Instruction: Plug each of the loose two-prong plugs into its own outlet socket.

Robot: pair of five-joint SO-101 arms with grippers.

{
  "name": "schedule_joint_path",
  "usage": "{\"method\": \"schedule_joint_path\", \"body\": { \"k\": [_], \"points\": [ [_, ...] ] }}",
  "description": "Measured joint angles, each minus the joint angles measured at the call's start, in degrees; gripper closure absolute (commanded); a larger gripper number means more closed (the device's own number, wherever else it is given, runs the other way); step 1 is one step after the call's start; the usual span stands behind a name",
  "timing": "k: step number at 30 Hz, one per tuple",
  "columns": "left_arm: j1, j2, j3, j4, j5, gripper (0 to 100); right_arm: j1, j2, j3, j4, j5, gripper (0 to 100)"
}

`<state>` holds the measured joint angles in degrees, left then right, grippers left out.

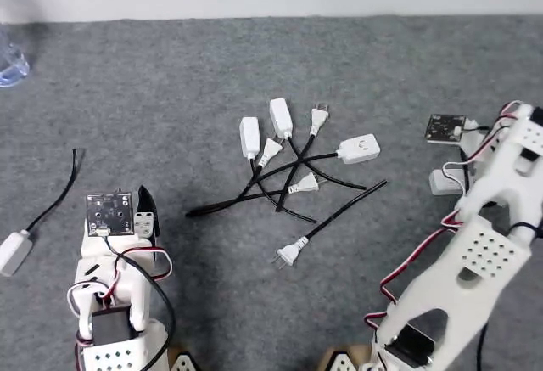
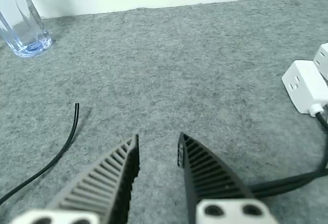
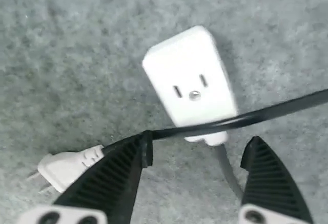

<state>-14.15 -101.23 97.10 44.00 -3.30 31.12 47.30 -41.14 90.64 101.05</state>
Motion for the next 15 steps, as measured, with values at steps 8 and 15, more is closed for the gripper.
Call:
{"method": "schedule_joint_path", "body": {
  "k": [8, 15],
  "points": [
    [0.00, 0.00, 0.00, 0.00, 0.00, 88, 0.09, 1.76, -1.05, -0.44, 0.70, 71.0],
    [0.00, 0.00, 0.00, 0.00, 0.00, 88, 1.32, 2.37, -5.36, -0.44, 0.70, 71.1]
  ]
}}
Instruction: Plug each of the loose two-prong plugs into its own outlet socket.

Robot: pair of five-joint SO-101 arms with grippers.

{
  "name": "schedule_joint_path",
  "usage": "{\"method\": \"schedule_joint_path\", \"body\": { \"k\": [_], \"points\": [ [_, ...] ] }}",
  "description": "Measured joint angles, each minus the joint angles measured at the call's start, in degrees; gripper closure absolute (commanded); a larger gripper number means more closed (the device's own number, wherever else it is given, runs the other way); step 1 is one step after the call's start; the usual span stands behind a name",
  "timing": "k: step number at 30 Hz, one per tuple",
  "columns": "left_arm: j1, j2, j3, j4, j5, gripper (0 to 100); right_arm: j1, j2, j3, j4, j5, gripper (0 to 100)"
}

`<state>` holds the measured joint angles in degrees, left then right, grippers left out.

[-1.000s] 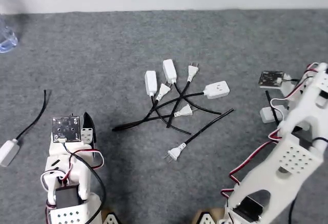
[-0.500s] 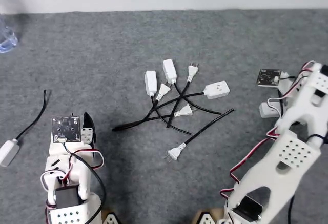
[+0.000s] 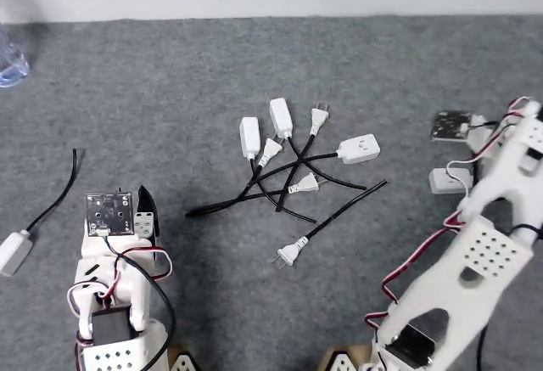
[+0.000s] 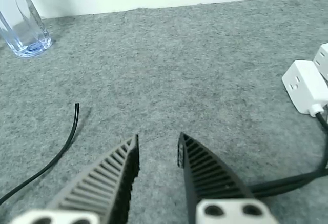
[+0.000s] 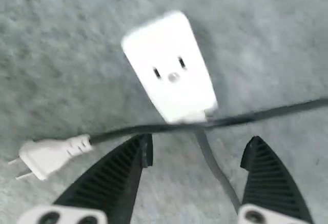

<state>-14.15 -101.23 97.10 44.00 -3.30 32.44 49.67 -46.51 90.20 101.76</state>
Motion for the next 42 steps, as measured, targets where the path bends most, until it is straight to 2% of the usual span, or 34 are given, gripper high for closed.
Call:
{"method": "schedule_joint_path", "body": {
  "k": [12, 17, 22, 25, 42],
  "points": [
    [0.00, 0.00, 0.00, 0.00, 0.00, 88, 0.18, 13.01, -14.68, 1.76, 0.00, 74.0],
    [0.97, 0.00, 0.00, 0.09, -0.26, 88, 1.76, 13.98, -20.92, 3.52, 0.00, 74.0],
    [2.02, 0.00, 0.00, 0.18, -2.37, 88, 2.29, 14.07, -27.52, 10.20, 0.00, 74.0],
    [2.02, 0.00, 0.00, 0.18, -2.55, 88, 1.76, 13.98, -30.33, 10.29, -2.46, 74.0],
    [2.02, 0.00, 0.00, 0.18, -2.55, 88, -10.29, 10.46, -16.26, 10.29, -3.52, 74.0]
  ]
}}
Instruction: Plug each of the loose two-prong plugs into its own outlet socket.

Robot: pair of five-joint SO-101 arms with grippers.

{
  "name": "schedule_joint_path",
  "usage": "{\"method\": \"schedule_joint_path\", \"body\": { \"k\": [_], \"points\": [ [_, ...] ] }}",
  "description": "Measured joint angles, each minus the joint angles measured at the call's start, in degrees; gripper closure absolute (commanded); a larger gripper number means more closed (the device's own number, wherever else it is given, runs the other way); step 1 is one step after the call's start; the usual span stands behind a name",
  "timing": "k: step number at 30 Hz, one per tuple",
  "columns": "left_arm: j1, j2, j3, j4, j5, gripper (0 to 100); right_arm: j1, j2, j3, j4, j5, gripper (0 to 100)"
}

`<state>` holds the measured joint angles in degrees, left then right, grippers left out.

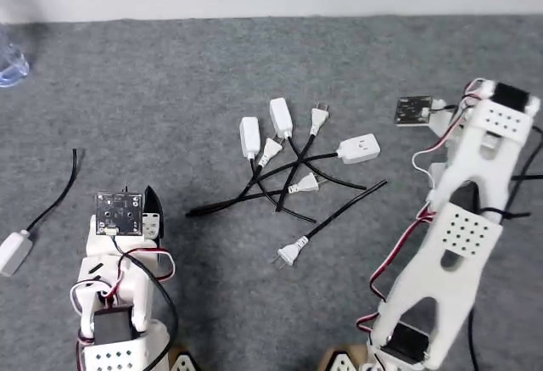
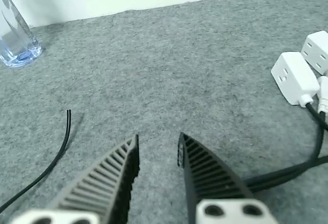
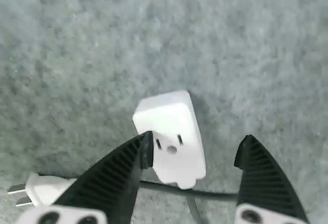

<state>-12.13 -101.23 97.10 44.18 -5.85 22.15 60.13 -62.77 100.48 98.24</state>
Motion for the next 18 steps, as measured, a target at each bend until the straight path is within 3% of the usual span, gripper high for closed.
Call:
{"method": "schedule_joint_path", "body": {
  "k": [15, 18],
  "points": [
    [0.00, 0.00, 0.00, 0.00, 0.00, 88, 2.64, 2.46, 4.40, 0.18, -0.53, 74.5],
    [0.00, 0.00, 0.00, 0.00, 0.00, 88, 2.81, 1.49, 7.82, 0.18, -0.62, 80.6]
  ]
}}
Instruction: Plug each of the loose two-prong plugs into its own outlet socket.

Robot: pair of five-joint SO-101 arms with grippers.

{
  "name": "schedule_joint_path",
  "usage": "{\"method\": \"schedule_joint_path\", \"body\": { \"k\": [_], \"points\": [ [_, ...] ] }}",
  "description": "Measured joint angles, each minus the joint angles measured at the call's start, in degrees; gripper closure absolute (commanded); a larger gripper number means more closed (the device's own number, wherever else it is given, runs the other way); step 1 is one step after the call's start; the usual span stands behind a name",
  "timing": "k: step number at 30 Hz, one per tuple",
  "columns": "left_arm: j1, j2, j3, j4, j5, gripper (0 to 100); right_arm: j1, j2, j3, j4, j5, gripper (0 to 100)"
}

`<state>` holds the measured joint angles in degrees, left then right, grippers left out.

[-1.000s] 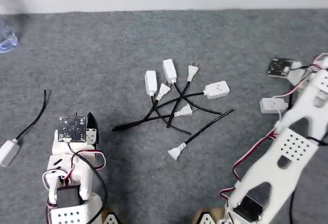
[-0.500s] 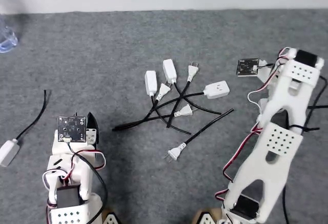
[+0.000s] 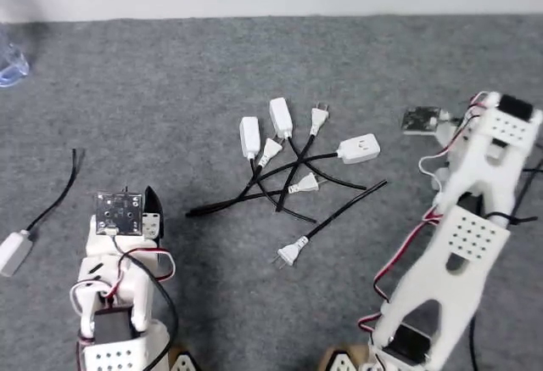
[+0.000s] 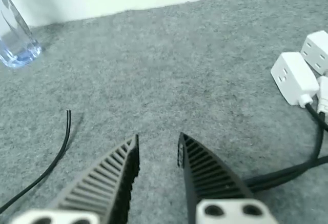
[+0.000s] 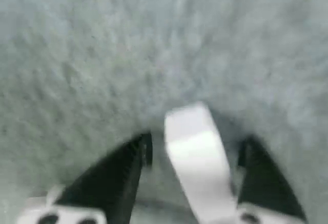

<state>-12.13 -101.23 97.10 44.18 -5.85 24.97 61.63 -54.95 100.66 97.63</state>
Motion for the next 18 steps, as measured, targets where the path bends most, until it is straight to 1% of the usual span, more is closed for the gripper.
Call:
{"method": "schedule_joint_path", "body": {
  "k": [1, 4, 6, 8, 11, 15, 18],
  "points": [
    [0.09, 0.00, 0.00, 0.00, 0.00, 88, 0.00, -0.09, 0.70, 0.00, 0.00, 84.3],
    [0.09, 0.00, 0.00, 0.00, 0.00, 88, -0.09, -0.18, 1.14, -0.09, -1.32, 99.8],
    [0.09, 0.00, 0.00, 0.00, 0.00, 88, -0.26, -0.18, 1.14, -0.09, -3.43, 96.9],
    [0.09, 0.00, 0.00, 0.00, 0.00, 88, -0.26, -0.18, 0.79, -0.09, -4.84, 99.6],
    [0.09, 0.00, 0.00, 0.00, 0.00, 88, -0.26, -0.88, 0.35, -0.09, -7.56, 99.1],
    [0.09, 0.00, 0.00, 0.00, 0.00, 88, -0.70, -5.71, 1.67, -0.09, -11.87, 99.1],
    [0.09, 0.00, 0.00, 0.00, 0.00, 88, -2.64, -12.75, 1.67, -0.09, -15.47, 99.1]
  ]
}}
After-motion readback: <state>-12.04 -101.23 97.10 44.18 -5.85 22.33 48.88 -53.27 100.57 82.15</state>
